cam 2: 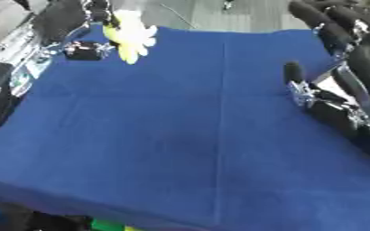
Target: Pick up the objects with one hand, pass them to the other hand, and then place them into the box on the other side of the table.
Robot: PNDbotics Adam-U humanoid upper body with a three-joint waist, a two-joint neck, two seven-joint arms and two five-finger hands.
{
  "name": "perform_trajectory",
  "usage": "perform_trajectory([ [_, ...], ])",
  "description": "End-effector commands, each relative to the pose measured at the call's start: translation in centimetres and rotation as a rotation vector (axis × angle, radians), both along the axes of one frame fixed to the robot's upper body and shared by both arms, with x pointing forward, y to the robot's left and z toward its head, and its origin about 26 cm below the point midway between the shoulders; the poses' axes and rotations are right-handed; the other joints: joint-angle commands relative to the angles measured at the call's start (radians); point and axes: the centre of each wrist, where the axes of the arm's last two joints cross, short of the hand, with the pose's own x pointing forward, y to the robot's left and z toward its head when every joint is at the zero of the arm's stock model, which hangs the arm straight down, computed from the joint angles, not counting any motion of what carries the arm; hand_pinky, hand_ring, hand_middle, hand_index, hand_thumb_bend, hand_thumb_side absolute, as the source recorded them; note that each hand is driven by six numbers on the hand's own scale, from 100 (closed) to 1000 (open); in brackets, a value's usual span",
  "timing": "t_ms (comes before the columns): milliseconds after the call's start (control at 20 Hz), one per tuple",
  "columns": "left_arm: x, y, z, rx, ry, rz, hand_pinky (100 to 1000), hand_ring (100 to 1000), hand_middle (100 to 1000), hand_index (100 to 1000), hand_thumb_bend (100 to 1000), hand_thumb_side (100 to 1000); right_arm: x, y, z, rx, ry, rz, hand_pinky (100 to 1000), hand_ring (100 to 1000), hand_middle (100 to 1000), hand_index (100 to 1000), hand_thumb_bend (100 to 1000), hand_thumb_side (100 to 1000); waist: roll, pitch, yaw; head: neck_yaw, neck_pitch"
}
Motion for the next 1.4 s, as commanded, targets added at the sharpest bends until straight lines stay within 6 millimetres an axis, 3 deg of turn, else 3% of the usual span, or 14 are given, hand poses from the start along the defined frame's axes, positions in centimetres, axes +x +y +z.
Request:
perform_trajectory([
  [50,-1.0,-2.1,1.5,0.016,-0.012,-0.129,664,409,345,390,100,134,-0.5,0.8,1.0,-0.017,-0.013,0.059,860,883,843,974,100,100,-0.003,-0.021,0.002,-0.015,-0.003],
  [300,-6.0,-6.1,5.6,0.038,0.05,-0.374,667,402,341,382,100,160,-0.7,1.8,1.5,-0.05,0.004,0.121,866,900,871,979,100,100,-0.005,-0.017,0.007,-0.039,-0.003],
  [550,-8.4,-8.1,7.6,0.042,0.14,-0.491,668,394,334,370,100,197,-0.8,2.2,1.7,-0.074,0.016,0.15,868,904,875,981,100,100,-0.006,-0.015,0.012,-0.06,-0.003],
  [1000,-9.8,-9.3,8.9,0.018,0.243,-0.592,670,385,326,359,100,248,-0.9,2.8,1.8,-0.1,0.052,0.189,864,899,872,988,100,100,-0.01,-0.014,0.019,-0.086,-0.003],
  [1400,-9.5,-10.2,8.7,0.045,0.264,-0.612,669,386,326,359,100,239,-1.1,3.5,2.3,-0.085,0.084,0.267,856,904,853,993,100,100,-0.018,-0.012,0.017,-0.087,-0.003],
])
